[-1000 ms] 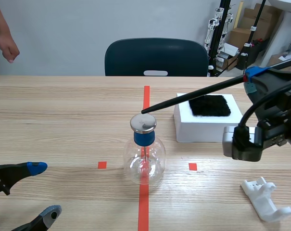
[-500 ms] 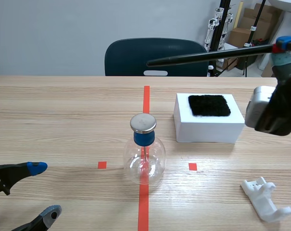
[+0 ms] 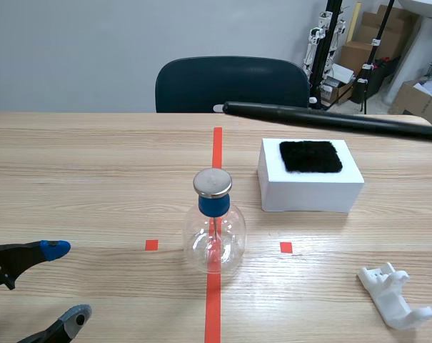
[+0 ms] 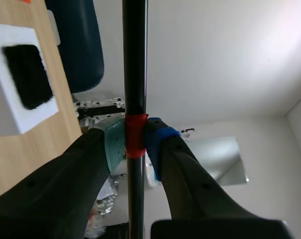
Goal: Do the electroscope experiment. move the rod toward and away from the electroscope
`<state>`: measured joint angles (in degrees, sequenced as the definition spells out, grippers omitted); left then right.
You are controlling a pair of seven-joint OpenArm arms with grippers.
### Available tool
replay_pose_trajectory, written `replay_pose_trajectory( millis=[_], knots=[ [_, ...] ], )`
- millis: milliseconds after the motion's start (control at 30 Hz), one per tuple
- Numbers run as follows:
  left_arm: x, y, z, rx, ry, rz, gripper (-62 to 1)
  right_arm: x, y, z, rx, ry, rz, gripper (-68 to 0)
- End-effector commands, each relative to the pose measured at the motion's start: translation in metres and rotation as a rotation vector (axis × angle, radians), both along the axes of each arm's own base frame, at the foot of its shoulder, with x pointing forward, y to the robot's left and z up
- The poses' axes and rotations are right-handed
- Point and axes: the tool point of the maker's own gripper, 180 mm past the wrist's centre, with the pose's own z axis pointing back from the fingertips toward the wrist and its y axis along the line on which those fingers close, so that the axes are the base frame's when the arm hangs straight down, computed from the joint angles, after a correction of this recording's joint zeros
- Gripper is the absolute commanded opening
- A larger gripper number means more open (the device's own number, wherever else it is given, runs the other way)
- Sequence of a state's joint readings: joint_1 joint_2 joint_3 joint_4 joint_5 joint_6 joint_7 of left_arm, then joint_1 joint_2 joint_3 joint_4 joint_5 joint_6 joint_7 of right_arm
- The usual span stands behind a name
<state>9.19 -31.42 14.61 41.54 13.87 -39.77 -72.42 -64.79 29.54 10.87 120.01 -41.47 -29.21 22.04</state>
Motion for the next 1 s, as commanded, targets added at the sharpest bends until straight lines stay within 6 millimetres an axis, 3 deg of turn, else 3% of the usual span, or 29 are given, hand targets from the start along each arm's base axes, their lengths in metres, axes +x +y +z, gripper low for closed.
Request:
replay_pose_trajectory(
  millis=[0,200,967],
  knots=[
    [0.005,0.001,0.007,-0.02,-0.022,0.012,1.4,-0.004,0.002,0.007,0.044,-0.011,0.005,-67.5],
    [0.005,0.001,0.007,-0.02,-0.022,0.012,1.4,-0.025,0.005,0.0,0.154,0.077,0.016,-67.5],
    [0.005,0.001,0.007,-0.02,-0.022,0.012,1.4,-0.025,0.005,0.001,0.171,0.076,0.017,-67.5]
  ],
)
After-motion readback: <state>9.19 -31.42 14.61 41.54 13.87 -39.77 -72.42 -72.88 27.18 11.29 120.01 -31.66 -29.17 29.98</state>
